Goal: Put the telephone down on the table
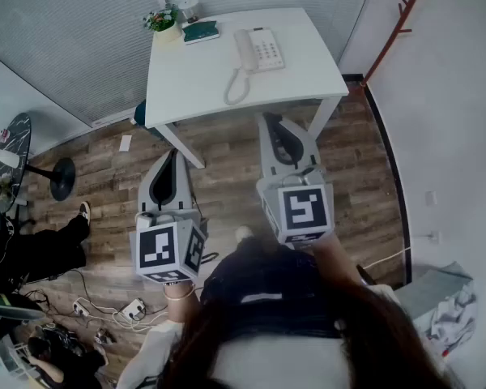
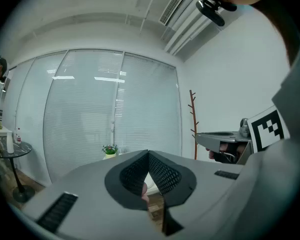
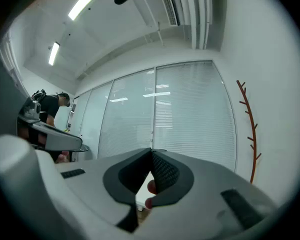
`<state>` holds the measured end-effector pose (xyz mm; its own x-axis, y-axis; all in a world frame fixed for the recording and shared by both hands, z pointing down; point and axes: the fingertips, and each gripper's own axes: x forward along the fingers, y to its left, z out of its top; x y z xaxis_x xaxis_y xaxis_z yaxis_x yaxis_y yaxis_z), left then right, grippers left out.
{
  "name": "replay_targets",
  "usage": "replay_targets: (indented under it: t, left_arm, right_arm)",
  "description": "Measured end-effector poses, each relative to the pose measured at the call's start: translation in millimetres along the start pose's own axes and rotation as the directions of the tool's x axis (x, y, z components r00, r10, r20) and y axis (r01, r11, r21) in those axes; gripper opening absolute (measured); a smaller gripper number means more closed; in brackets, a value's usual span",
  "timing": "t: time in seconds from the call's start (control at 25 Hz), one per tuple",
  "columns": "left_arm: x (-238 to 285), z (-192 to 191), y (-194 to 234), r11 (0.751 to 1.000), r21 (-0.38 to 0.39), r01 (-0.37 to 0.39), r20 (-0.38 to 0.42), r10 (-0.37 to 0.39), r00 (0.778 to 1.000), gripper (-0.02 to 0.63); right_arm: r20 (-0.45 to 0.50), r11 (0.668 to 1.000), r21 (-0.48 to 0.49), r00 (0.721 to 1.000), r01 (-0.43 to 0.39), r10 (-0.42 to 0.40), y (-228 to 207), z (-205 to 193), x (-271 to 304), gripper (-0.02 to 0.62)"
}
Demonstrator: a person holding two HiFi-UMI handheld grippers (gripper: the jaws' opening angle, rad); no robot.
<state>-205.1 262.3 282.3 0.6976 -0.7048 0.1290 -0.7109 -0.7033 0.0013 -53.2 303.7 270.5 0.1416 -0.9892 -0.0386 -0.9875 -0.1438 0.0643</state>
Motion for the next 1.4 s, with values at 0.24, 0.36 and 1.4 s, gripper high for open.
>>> replay_targets:
  t: [0.24, 0.36, 1.4]
  left_arm:
    - [16.1, -2.1, 24.3, 0.999, 0.005, 0.035, -0.006, -0.035, 0.999, 0.000]
    - [20.5, -2.6, 32.0, 0.999, -0.001, 0.050, -0.008, -0.050, 0.999, 0.000]
    - [127.7, 6.0, 48.0, 0.997, 0.025, 0.075, -0.050, -0.074, 0.996, 0.000]
  right_arm:
    - [0.019, 1.000, -0.002, 0.999, 0.029, -0.029, 14.0, 2.9, 25.0, -0.002]
    - [0.011, 0.999, -0.001, 0.999, 0.049, -0.049, 16.3, 2.1, 32.0, -0.002]
    - [-0.088, 0.999, -0.008, 0.996, 0.032, -0.033, -26.9, -25.3, 137.9, -0.002]
